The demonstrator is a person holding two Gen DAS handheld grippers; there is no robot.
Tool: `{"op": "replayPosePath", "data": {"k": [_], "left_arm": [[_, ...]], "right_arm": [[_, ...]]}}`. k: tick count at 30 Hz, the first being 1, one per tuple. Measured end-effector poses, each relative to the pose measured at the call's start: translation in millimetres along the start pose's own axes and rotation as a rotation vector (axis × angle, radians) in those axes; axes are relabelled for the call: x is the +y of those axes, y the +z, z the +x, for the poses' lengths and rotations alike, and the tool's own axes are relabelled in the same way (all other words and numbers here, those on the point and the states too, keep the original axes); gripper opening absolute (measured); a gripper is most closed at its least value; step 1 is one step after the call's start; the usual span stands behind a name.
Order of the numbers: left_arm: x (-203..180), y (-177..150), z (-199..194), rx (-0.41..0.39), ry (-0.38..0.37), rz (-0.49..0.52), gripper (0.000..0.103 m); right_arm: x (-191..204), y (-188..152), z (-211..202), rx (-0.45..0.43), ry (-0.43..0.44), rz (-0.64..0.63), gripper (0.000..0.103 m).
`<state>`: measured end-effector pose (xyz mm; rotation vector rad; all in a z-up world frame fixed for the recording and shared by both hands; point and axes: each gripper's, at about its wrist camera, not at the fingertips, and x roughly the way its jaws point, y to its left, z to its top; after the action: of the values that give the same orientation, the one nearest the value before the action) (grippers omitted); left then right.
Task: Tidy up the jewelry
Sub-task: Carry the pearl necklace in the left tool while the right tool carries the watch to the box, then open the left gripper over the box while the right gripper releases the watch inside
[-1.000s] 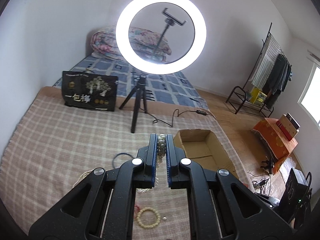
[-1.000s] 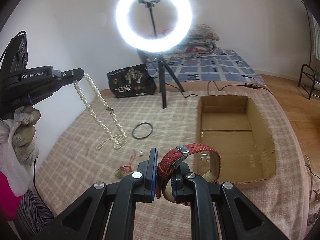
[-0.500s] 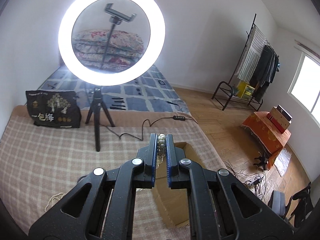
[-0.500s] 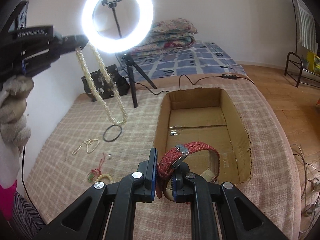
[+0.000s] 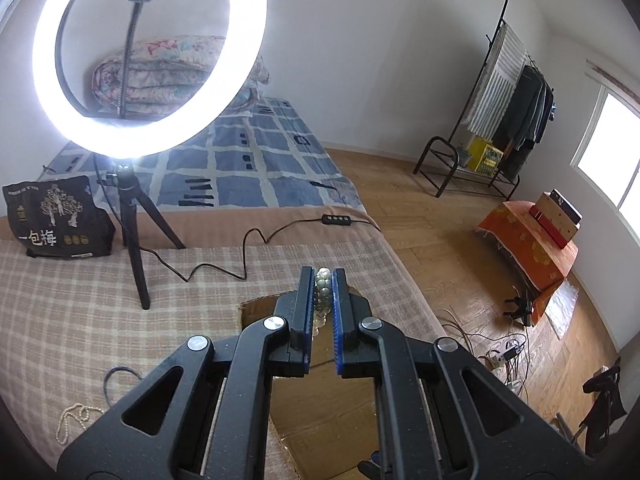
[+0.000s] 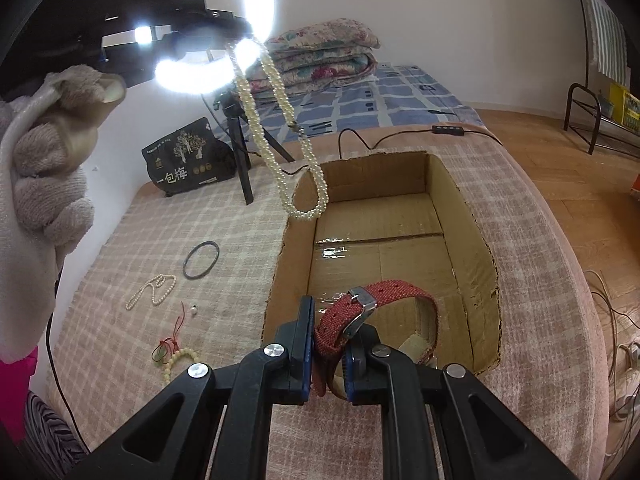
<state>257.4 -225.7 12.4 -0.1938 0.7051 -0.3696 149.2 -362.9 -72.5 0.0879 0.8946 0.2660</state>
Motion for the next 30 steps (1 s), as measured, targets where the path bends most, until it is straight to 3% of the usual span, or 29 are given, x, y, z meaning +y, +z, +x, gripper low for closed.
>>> {"op": "replayPosePath", "data": {"k": [9,13,14,15,16,17,19,20,30], "left_arm": [[-2.2,-5.2,29.1,0.083,-0.015,0.004,0.006],[-0.8,-5.8,30.9,0.09,-0.02,-0.003,0.007],[-0.8,-5.9,31.0,0.095,-0.026,-0.001,0.021],[-1.2,-6.2,31.2,0.104,-0.033,0.002,0.036],[-1.2,-6.7,30.4,0.108,-0.04,0.001,0.064],[-1.2,-7.4,27.7,0.095,-0.047,0.0,0.07],[-4.1,-8.0,23.2,0.083,-0.035,0.017,0.07],[-5.6,-8.0,22.7,0.087,-0.033,0.024,0.07],[-4.7,-11.3,4.7,0.077,-0.015,0.042,0.07]], "right_arm": [[-4.3,-0.5,11.2,0.032,0.017,0.021,0.01],[-5.3,-1.7,15.3,0.043,0.024,0.032,0.021],[-5.2,-1.3,15.5,0.043,0.024,0.034,0.03],[-5.4,-1.2,15.4,0.045,0.022,0.038,0.033],[-5.5,-0.8,14.9,0.046,0.019,0.044,0.04],[-5.1,0.3,14.1,0.045,0.007,0.047,0.058],[-4.8,1.0,9.2,0.021,-0.014,0.043,0.083],[-3.3,1.8,5.2,0.0,-0.021,0.036,0.087],[0.8,1.5,-4.1,-0.015,-0.054,0.025,0.088]]}}
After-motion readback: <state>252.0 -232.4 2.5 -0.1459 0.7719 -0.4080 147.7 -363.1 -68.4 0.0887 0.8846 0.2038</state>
